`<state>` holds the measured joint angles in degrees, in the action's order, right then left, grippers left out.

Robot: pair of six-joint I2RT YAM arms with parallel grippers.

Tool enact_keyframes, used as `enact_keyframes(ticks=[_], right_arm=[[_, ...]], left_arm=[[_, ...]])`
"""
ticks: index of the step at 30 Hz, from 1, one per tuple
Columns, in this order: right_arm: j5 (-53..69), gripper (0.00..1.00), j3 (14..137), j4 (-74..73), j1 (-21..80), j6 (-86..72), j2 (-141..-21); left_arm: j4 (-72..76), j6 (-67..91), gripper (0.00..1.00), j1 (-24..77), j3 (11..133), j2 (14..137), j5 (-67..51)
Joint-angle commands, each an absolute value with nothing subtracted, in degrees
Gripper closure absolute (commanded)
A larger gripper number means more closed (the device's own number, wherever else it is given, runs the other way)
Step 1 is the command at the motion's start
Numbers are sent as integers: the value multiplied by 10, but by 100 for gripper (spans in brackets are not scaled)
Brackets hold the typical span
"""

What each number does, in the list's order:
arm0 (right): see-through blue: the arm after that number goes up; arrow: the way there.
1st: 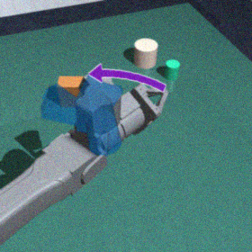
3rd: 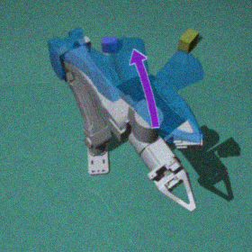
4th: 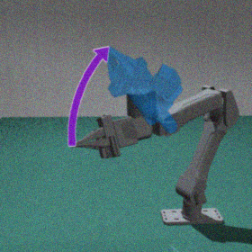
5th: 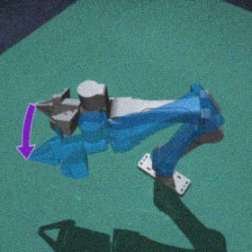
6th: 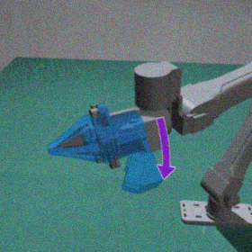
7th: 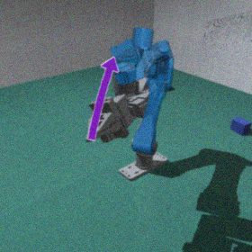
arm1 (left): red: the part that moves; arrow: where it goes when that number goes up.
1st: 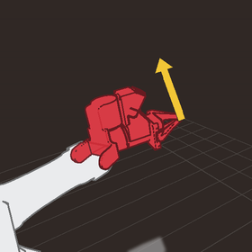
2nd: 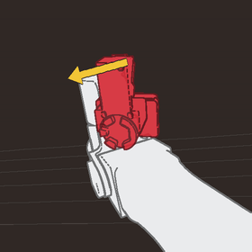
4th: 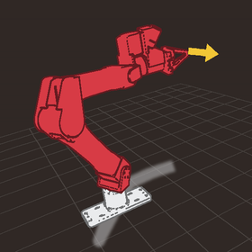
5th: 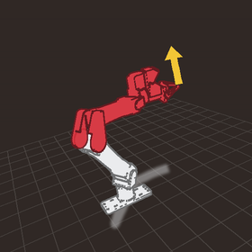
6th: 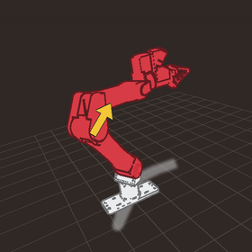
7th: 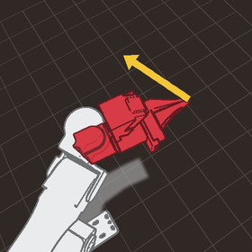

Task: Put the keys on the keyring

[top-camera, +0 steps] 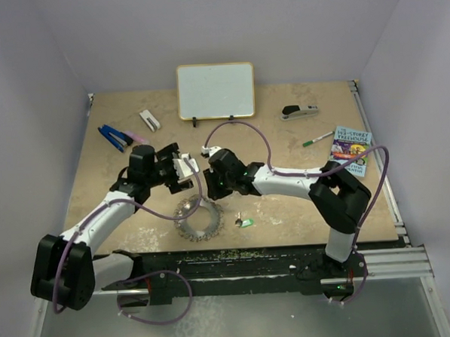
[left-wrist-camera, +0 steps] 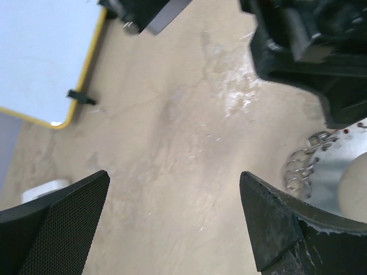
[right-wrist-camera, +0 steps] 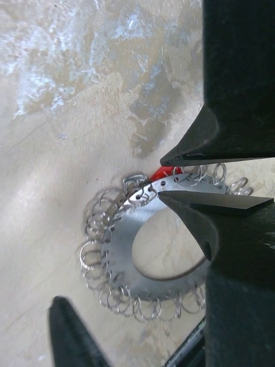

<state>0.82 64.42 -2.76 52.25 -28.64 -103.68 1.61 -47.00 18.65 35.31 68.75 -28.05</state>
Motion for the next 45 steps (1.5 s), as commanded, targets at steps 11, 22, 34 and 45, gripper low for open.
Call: enact_keyframes(ticks=[11,22,34,45], right_arm=[[57,70,702,-83,635,-276,-1016],[-44,68,633,-180,648,-470,-980],[-102,63,623,-205,602,-470,-956],[-127,64,586,-178,564,-430,-924]], left_arm=[[-186,-433,2,164,412,573,-207],[-208,-409,2,162,382,506,-219],[-193,-412,2,161,362,491,-277],[-165,-405,2,161,348,492,-300]])
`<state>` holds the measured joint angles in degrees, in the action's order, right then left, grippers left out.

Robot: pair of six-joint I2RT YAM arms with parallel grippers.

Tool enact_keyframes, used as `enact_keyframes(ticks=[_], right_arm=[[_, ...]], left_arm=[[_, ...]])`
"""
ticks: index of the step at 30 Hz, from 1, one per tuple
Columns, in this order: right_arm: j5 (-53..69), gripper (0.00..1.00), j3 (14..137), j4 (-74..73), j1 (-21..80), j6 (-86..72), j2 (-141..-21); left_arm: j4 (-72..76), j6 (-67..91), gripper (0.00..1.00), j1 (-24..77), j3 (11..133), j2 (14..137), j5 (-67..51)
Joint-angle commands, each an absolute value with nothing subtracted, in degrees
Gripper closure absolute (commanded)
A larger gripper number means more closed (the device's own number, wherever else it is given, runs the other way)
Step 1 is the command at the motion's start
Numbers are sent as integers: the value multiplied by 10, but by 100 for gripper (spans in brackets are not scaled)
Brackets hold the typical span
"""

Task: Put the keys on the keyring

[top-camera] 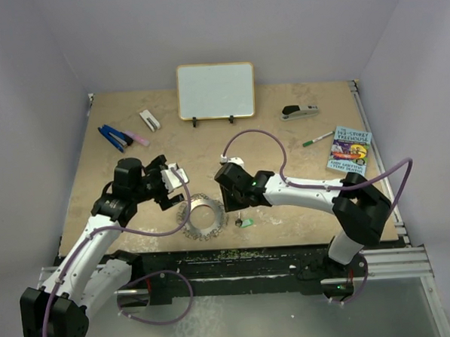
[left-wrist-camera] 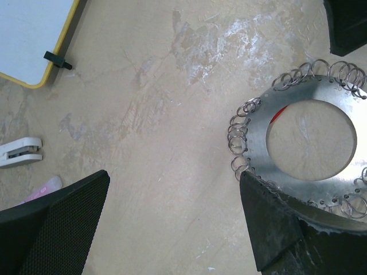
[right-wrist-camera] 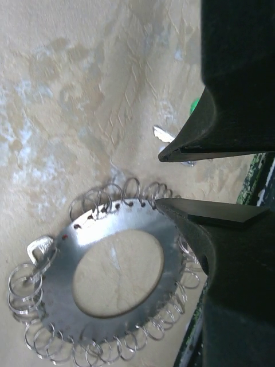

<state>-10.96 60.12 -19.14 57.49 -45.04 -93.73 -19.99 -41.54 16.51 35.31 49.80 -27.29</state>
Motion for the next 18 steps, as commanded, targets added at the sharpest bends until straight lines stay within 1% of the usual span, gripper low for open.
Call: enact_keyframes(ticks=[1,9,18], right_arm=[[-127,64,585,-175,564,-426,-927],[-103,68,582,-139,563,-419,-958],[-104,71,582,-132,564,-417,-974]], left_arm=[[-163,-403,2,162,346,492,-302],[-156,-396,2,161,342,491,-320],[-145,-389,2,161,333,486,-322]])
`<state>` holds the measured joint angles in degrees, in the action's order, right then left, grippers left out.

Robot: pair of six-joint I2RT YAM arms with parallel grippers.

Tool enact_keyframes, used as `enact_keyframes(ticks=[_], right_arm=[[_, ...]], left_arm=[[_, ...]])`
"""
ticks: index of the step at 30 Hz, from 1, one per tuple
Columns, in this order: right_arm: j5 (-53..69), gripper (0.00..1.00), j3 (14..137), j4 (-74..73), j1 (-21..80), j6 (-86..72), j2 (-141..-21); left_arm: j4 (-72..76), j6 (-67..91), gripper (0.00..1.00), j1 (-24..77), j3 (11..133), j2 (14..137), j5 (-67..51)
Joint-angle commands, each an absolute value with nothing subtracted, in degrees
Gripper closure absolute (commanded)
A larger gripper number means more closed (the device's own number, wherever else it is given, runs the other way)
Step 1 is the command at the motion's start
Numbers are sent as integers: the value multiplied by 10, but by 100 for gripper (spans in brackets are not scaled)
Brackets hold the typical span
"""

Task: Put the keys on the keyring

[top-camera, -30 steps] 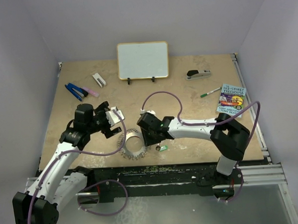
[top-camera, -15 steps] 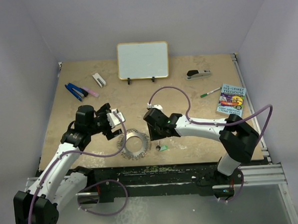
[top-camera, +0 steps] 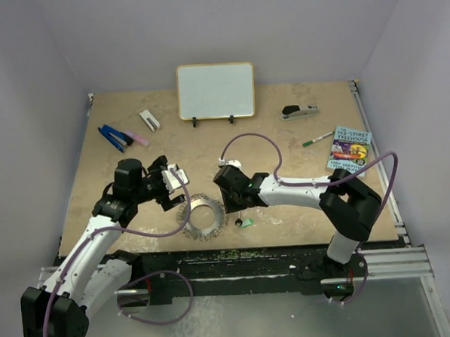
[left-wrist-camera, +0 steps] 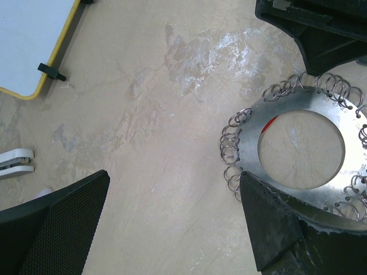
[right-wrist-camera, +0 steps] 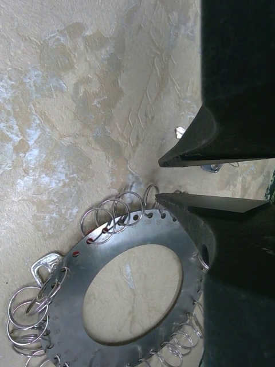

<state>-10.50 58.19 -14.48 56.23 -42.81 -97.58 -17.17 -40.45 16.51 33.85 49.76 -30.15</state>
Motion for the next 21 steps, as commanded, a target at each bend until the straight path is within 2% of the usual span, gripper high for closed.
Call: enact_keyframes(ticks=[1,21], right_arm=[[-102,71,581,-130,564,-416,-973],[-110,69,560,-144,578,-445,-932]], left_arm=[[-145,-388,2,162,332,486,-323],[-137,-377,2,161,326,477,-322]])
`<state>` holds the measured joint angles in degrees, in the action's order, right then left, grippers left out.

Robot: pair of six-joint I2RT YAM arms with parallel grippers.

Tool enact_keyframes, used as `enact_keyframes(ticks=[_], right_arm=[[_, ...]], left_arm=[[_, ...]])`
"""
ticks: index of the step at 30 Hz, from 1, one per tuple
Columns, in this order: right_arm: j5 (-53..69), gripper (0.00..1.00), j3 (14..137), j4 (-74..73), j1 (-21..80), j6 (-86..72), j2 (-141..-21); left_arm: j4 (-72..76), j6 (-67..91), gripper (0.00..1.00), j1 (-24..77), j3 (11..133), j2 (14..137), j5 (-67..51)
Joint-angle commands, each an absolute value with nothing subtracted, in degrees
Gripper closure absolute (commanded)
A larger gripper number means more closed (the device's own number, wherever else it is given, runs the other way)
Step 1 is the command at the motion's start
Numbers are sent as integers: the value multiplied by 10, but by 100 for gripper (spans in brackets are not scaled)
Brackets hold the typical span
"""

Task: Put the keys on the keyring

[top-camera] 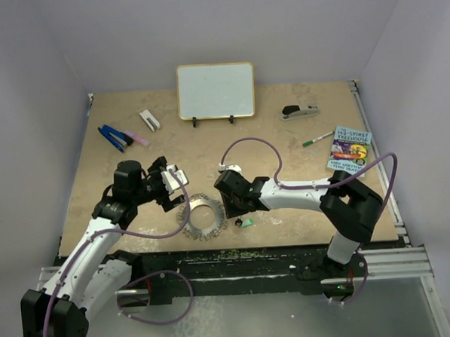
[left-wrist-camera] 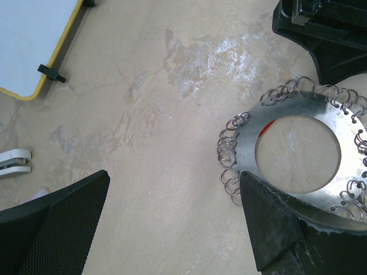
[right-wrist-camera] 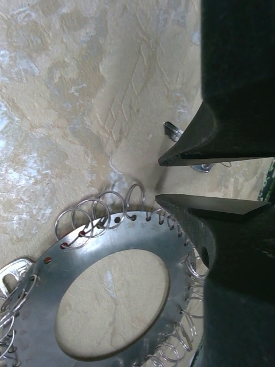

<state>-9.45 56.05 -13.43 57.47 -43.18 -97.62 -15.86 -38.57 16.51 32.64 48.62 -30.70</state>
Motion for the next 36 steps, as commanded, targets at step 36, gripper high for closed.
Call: enact_keyframes(ticks=[36], right_arm=[[-61,89,523,-52,579,-461,-958]], left_arm=[[-123,-363,2,160,313,467,-336]])
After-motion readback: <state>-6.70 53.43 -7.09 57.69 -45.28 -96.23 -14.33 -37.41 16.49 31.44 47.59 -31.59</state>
